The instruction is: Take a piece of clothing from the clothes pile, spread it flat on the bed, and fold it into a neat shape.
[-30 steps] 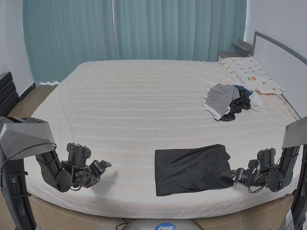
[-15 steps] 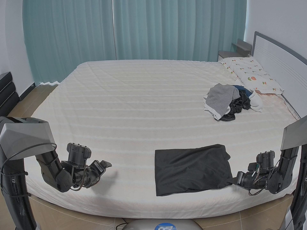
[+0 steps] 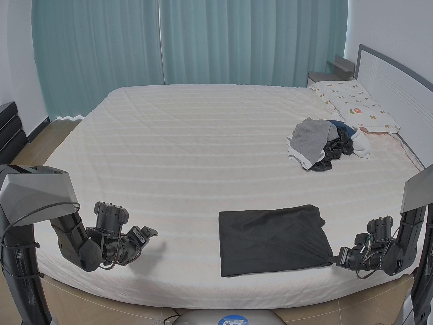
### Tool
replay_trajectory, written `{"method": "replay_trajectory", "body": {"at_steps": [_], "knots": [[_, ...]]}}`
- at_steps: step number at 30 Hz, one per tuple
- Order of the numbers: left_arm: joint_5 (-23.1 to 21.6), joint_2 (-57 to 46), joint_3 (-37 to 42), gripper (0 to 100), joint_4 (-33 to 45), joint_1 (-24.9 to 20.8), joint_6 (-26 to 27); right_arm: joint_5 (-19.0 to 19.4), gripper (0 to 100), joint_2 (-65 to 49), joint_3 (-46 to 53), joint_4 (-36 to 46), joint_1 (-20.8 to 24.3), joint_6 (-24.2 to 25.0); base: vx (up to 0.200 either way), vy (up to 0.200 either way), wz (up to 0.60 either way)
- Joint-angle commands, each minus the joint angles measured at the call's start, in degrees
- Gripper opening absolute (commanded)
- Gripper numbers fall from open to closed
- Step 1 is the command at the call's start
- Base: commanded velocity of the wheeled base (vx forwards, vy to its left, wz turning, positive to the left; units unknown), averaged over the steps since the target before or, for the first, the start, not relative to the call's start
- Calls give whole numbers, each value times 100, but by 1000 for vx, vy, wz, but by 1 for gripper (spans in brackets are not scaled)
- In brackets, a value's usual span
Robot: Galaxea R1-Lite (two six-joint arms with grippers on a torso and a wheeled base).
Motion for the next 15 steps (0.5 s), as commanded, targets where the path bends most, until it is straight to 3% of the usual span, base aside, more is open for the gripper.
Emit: {"method": "replay_trajectory", "body": {"at_steps": [1, 10, 11, 15], "knots": [[-2, 5, -1, 100, 0, -1, -6, 2, 0, -25, 45, 1, -62, -65, 0, 0, 0], [16, 5, -10, 100, 0, -1, -6, -25, 0, 54, 10, 1, -123, -259, 0, 0, 0], [16, -4, -10, 100, 0, -1, -6, -51, 100, 54, 10, -8, -123, -268, 0, 0, 0], [78, -39, -1, 100, -62, 17, -50, -42, 100, -51, -8, -105, -141, -197, 0, 0, 0]]}}
